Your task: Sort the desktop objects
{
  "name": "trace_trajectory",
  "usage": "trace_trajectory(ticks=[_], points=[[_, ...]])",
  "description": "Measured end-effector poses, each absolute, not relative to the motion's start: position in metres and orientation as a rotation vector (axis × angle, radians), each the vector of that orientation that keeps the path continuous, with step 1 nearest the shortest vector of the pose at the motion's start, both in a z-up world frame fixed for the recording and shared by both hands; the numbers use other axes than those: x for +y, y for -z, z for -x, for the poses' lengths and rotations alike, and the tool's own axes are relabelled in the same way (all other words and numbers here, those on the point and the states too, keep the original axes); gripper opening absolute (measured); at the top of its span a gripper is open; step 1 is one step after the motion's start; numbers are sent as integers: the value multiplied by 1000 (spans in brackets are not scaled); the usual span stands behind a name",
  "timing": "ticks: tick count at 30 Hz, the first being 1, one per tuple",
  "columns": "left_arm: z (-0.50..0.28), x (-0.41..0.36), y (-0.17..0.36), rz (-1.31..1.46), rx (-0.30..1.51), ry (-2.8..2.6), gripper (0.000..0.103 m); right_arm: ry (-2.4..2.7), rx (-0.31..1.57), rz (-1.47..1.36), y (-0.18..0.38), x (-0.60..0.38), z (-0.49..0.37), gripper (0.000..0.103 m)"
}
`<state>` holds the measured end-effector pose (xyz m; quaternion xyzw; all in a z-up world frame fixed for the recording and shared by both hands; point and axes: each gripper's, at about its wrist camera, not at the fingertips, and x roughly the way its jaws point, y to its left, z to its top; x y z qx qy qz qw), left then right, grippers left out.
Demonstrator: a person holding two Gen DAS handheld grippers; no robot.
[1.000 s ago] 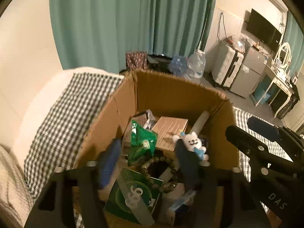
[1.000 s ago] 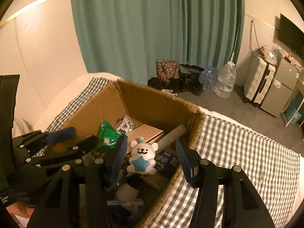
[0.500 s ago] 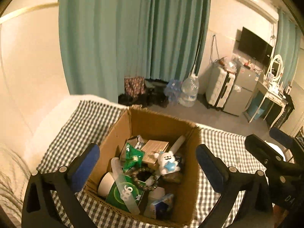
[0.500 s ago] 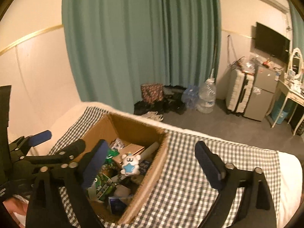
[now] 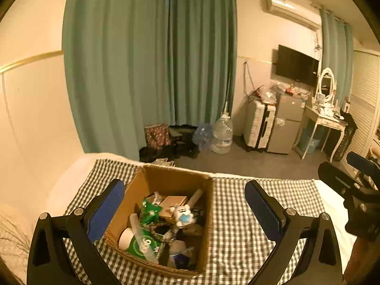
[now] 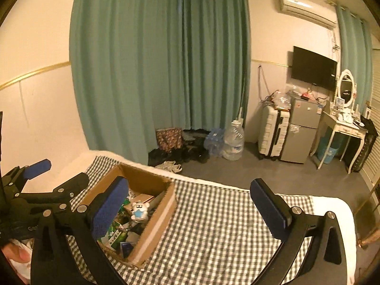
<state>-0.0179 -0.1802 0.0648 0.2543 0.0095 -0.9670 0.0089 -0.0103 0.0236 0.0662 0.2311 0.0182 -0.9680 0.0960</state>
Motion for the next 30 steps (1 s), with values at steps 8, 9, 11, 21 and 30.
trace_trajectory(ticks=[8, 9, 11, 21, 30], points=[[-5, -136, -81, -755, 5, 3077, 103, 2933, 48, -634, -90, 64, -21, 103], [-8, -129, -83, -747, 2, 3085, 103, 2942, 57, -627, -92, 67, -24, 103], [-13, -117, -86, -733, 1, 3100, 103, 2962, 68, -610, -96, 78, -33, 103], [-30, -44, -91, -728, -19, 3210, 103, 3062, 16, -612, -98, 154, -71, 103], [-39, 15, -83, -775, -55, 3295, 103, 3136, -34, -674, -90, 220, -96, 103]])
